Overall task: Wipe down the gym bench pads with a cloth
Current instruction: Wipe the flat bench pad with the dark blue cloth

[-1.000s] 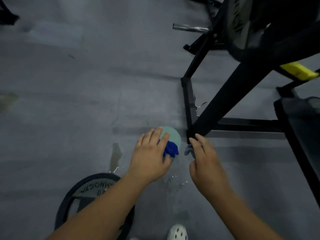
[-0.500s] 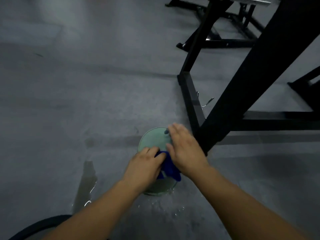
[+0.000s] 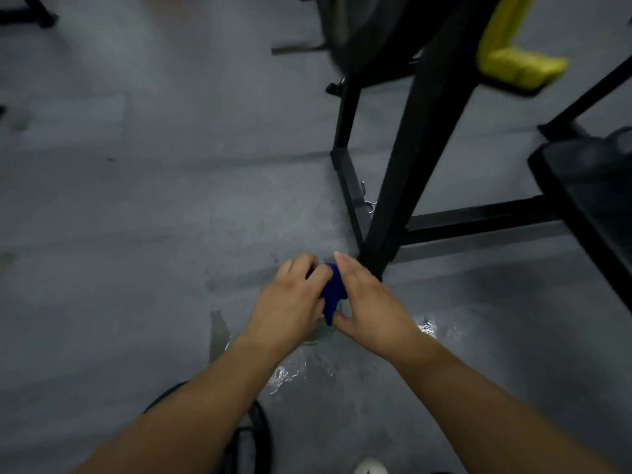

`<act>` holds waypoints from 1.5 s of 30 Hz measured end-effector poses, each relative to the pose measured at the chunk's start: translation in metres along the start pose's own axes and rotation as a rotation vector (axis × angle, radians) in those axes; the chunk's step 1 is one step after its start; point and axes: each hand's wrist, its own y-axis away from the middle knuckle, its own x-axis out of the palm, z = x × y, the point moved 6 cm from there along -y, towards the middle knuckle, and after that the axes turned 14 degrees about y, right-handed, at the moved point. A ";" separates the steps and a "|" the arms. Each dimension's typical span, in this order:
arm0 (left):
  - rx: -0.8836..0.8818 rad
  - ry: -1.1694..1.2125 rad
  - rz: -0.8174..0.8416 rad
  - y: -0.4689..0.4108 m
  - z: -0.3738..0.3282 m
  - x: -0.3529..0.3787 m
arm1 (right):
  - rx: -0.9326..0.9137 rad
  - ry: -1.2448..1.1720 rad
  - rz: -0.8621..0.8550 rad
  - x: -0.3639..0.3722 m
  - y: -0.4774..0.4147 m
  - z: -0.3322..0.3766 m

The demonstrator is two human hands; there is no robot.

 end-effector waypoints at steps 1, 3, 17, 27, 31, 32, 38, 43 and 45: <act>0.012 0.027 -0.003 -0.003 -0.028 -0.024 | 0.005 -0.063 0.000 -0.032 0.017 0.006; 0.040 0.075 0.016 -0.008 -0.086 -0.071 | 0.038 -0.115 -0.017 -0.094 0.053 0.015; 0.444 -0.133 0.109 0.075 -0.393 -0.239 | 0.493 -0.161 -0.621 -0.370 0.358 0.015; 0.626 -0.119 0.150 0.184 -0.547 -0.225 | 0.701 -0.052 -0.725 -0.379 0.579 0.029; 0.681 -0.129 0.185 0.213 -0.603 -0.193 | 0.778 -0.049 -0.747 -0.374 0.655 0.002; 0.690 -0.131 0.190 0.220 -0.616 -0.182 | 0.797 -0.052 -0.745 -0.370 0.673 -0.008; 0.700 -0.136 0.277 0.259 -0.708 -0.078 | 0.897 -0.062 -0.698 -0.332 0.790 -0.095; 0.637 -0.106 0.351 0.293 -0.787 0.028 | 0.964 -0.083 -0.585 -0.293 0.890 -0.182; 0.599 -0.089 0.368 0.303 -0.812 0.061 | 0.962 -0.072 -0.523 -0.281 0.919 -0.211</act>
